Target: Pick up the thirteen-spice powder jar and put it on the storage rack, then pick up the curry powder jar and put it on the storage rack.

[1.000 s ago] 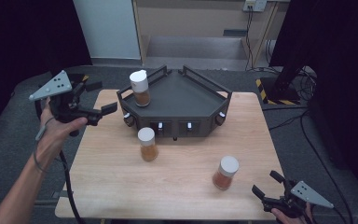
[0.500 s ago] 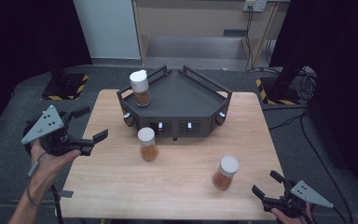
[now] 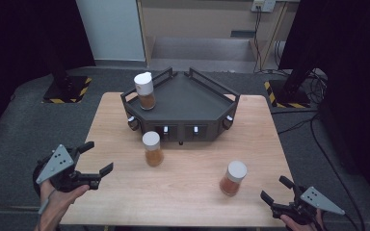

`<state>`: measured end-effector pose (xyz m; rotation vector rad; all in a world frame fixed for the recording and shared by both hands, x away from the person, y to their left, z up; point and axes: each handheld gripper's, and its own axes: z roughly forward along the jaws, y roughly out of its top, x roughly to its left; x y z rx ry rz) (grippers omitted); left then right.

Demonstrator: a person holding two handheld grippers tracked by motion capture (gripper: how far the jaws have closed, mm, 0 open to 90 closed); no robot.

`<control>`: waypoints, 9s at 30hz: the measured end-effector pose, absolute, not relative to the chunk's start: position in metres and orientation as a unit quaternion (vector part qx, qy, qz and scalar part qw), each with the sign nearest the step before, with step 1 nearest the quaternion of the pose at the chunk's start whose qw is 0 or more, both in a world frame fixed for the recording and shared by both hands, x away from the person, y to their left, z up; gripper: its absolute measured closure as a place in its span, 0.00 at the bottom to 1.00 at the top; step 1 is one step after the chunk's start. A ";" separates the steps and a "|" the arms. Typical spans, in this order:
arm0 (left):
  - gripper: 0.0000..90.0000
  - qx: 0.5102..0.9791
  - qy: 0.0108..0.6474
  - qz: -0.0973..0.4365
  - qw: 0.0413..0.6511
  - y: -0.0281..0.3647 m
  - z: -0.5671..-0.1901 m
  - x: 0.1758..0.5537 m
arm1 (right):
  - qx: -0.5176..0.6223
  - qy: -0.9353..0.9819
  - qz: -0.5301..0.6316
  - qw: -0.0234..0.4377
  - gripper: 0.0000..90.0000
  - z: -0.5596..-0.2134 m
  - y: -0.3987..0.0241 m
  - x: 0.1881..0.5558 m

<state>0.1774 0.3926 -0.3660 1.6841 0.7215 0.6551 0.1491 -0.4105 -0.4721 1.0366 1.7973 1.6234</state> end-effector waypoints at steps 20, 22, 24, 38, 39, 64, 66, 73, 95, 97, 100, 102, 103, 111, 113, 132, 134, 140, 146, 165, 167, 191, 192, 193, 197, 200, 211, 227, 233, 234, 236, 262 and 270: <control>0.06 0.693 0.365 0.264 0.562 0.398 -0.435 0.152 | 0.382 0.661 0.594 0.254 0.05 -0.472 -0.410 0.149; 0.05 0.691 0.367 0.267 0.562 0.399 -0.436 0.151 | 0.382 0.661 0.594 0.254 0.05 -0.472 -0.410 0.149; 0.05 0.686 0.369 0.268 0.567 0.401 -0.438 0.151 | 0.381 0.661 0.594 0.254 0.05 -0.472 -0.410 0.149; 0.03 0.682 0.341 0.255 0.594 0.418 -0.446 0.166 | 0.380 0.655 0.602 0.253 0.03 -0.474 -0.410 0.151; 0.03 0.683 0.339 0.254 0.595 0.419 -0.447 0.167 | 0.381 0.653 0.603 0.255 0.03 -0.474 -0.410 0.151; 0.02 0.706 0.299 0.253 0.590 0.414 -0.445 0.167 | 0.387 0.632 0.619 0.262 0.01 -0.482 -0.409 0.151; 0.02 0.712 0.293 0.255 0.585 0.412 -0.443 0.167 | 0.386 0.635 0.616 0.262 0.01 -0.481 -0.408 0.151; 0.02 0.709 0.296 0.255 0.588 0.411 -0.444 0.167 | 0.383 0.636 0.617 0.262 0.01 -0.480 -0.409 0.150; 0.02 0.701 0.309 0.252 0.592 0.415 -0.447 0.164 | 0.348 0.640 0.633 0.263 0.02 -0.440 -0.400 0.148; 0.02 0.699 0.310 0.251 0.593 0.416 -0.447 0.164 | 0.341 0.641 0.637 0.261 0.02 -0.431 -0.398 0.150; 0.02 0.698 0.313 0.250 0.594 0.417 -0.447 0.164 | 0.323 0.651 0.641 0.247 0.03 -0.413 -0.394 0.158; 0.02 0.695 0.315 0.248 0.597 0.418 -0.448 0.165 | 0.305 0.664 0.640 0.237 0.04 -0.399 -0.390 0.166; 0.02 0.694 0.315 0.247 0.599 0.418 -0.448 0.165 | 0.297 0.670 0.639 0.234 0.04 -0.392 -0.387 0.170; 0.02 0.695 0.315 0.249 0.597 0.419 -0.448 0.165 | 0.249 0.710 0.625 0.209 0.03 -0.350 -0.355 0.204; 0.02 0.696 0.315 0.248 0.596 0.419 -0.448 0.165 | 0.244 0.720 0.618 0.203 0.03 -0.343 -0.346 0.213; 0.01 0.696 0.320 0.245 0.594 0.420 -0.448 0.165 | 0.205 0.766 0.587 0.160 0.03 -0.297 -0.265 0.274; 0.01 0.696 0.321 0.245 0.594 0.420 -0.448 0.164 | 0.203 0.771 0.583 0.156 0.03 -0.295 -0.257 0.280; 0.01 0.693 0.322 0.245 0.596 0.420 -0.449 0.164 | 0.201 0.781 0.572 0.149 0.03 -0.294 -0.233 0.294; 0.01 0.695 0.322 0.244 0.595 0.420 -0.449 0.164 | 0.199 0.791 0.562 0.134 0.03 -0.294 -0.210 0.310; 0.01 0.697 0.322 0.243 0.593 0.420 -0.449 0.166 | 0.191 0.822 0.523 0.118 0.03 -0.306 -0.132 0.348; 0.01 0.698 0.321 0.243 0.592 0.420 -0.449 0.166 | 0.193 0.825 0.518 0.116 0.03 -0.308 -0.127 0.351; 0.01 0.702 0.319 0.243 0.589 0.420 -0.448 0.167 | 0.221 0.852 0.463 0.104 0.04 -0.336 -0.078 0.383; 0.01 0.702 0.319 0.243 0.589 0.420 -0.448 0.167 | 0.223 0.853 0.460 0.102 0.04 -0.337 -0.077 0.385; 0.01 0.702 0.319 0.243 0.589 0.420 -0.448 0.167 | 0.222 0.854 0.459 0.103 0.04 -0.338 -0.076 0.386; 0.01 0.702 0.319 0.243 0.589 0.420 -0.448 0.167 | 0.228 0.857 0.452 0.098 0.05 -0.342 -0.072 0.390; 0.01 0.702 0.319 0.243 0.589 0.420 -0.448 0.167 | 0.232 0.859 0.447 0.096 0.06 -0.344 -0.069 0.395; 0.01 0.702 0.319 0.243 0.588 0.420 -0.447 0.167 | 0.240 0.864 0.433 0.091 0.18 -0.352 -0.062 0.403; 0.01 0.702 0.319 0.244 0.588 0.420 -0.448 0.166 | 0.242 0.868 0.424 0.085 0.37 -0.356 -0.060 0.405; 0.01 0.702 0.319 0.243 0.588 0.421 -0.448 0.167 | 0.240 0.868 0.424 0.094 0.37 -0.352 -0.060 0.402; 0.01 0.702 0.319 0.244 0.588 0.420 -0.448 0.167 | 0.239 0.867 0.426 0.094 0.37 -0.351 -0.061 0.402; 0.01 0.702 0.319 0.243 0.588 0.420 -0.448 0.167 | 0.239 0.866 0.429 0.095 0.37 -0.348 -0.063 0.401; 0.01 0.701 0.320 0.243 0.589 0.420 -0.448 0.167 | 0.216 0.856 0.459 0.105 0.37 -0.268 -0.089 0.383; 0.01 0.700 0.322 0.243 0.589 0.421 -0.448 0.167 | 0.227 0.848 0.463 0.120 0.37 -0.243 -0.104 0.385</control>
